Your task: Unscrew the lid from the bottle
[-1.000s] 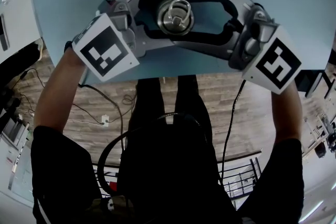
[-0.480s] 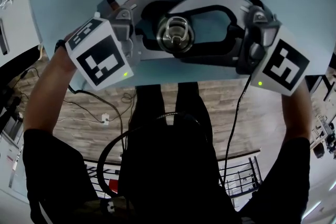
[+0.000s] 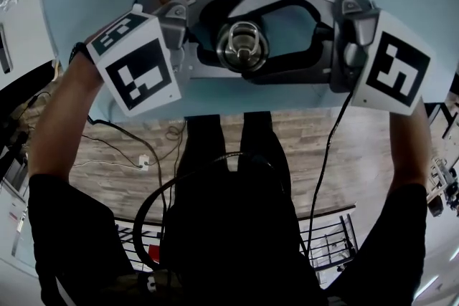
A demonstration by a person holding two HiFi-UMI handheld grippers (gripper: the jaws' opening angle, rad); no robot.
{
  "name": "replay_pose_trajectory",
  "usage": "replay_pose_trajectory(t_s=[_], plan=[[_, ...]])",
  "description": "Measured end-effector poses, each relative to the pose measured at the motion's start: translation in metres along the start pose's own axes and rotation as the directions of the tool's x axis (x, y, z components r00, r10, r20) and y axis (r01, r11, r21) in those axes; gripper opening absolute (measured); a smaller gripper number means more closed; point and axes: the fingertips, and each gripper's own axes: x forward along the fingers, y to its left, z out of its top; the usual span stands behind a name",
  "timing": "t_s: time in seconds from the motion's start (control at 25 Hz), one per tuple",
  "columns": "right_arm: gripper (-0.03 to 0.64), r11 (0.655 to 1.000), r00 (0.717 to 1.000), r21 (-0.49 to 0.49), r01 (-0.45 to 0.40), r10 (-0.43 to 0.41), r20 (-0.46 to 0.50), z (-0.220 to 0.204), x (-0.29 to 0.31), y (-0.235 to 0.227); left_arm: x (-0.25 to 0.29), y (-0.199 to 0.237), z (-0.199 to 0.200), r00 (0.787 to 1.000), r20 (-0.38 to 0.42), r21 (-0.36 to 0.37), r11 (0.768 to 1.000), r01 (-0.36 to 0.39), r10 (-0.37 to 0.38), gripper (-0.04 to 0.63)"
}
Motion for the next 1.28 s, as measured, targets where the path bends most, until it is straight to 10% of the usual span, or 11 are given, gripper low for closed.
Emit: replay_pose_trajectory(t_s=[0.72, 1.0, 1.28], plan=[[0.351, 0.964, 0.964, 0.025, 0.266, -0.266, 0.024, -0.005, -0.012, -0.003, -0.016, 0.005, -0.013, 0.976, -0.028, -0.153, 0.963, -0.220, 0.218, 0.422], [0.367, 0.884, 0.878, 0.100, 0.457, -0.466, 0.110, -0.003, -0.020, -0.018, -0.025, 0.024, -0.015, 0.906, 0.037, -0.233, 0.885, -0.403, 0.423, 0.423], [0.367, 0.744, 0.722, 0.211, 0.634, -0.667, 0.184, -0.003, -0.033, -0.020, -0.027, 0.027, -0.015, 0.827, 0.044, -0.277, 0.802, -0.530, 0.561, 0.428]])
